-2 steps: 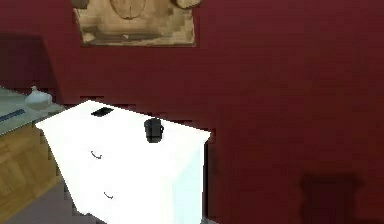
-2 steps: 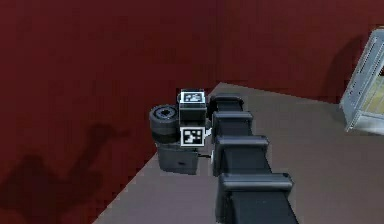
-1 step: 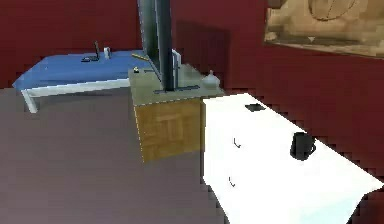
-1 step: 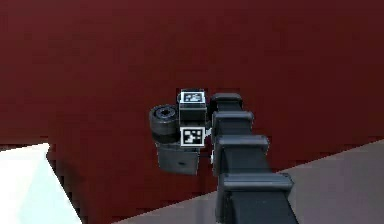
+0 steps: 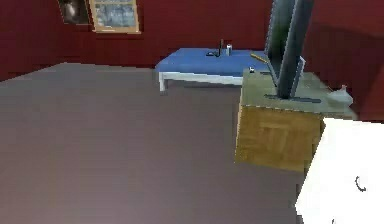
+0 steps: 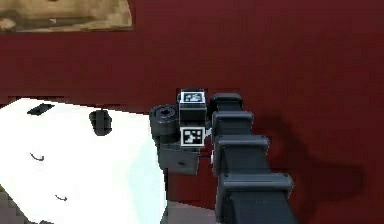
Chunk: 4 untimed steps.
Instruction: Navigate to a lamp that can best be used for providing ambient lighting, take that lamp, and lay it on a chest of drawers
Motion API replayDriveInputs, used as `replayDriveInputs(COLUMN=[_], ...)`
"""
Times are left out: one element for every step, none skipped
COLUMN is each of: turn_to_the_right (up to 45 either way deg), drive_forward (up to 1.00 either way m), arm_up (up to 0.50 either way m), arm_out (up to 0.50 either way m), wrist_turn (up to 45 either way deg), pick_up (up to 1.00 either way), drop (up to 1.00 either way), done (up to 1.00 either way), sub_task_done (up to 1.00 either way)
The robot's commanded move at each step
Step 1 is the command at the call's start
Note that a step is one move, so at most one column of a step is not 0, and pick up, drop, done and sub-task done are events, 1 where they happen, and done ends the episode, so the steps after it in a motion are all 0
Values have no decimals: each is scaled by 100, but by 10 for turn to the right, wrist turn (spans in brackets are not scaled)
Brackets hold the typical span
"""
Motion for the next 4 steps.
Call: replayDriveInputs(turn_to_the_right=[450, 270, -450, -240], drive_forward=[0, 0, 0, 0], arm_up=[0, 0, 0, 0], arm_out=[0, 0, 0, 0], wrist_turn=[0, 0, 0, 0], pick_up=[0, 0, 0, 0], drop=[0, 0, 0, 0], done=[0, 0, 0, 0], sub_task_done=[0, 0, 0, 0])
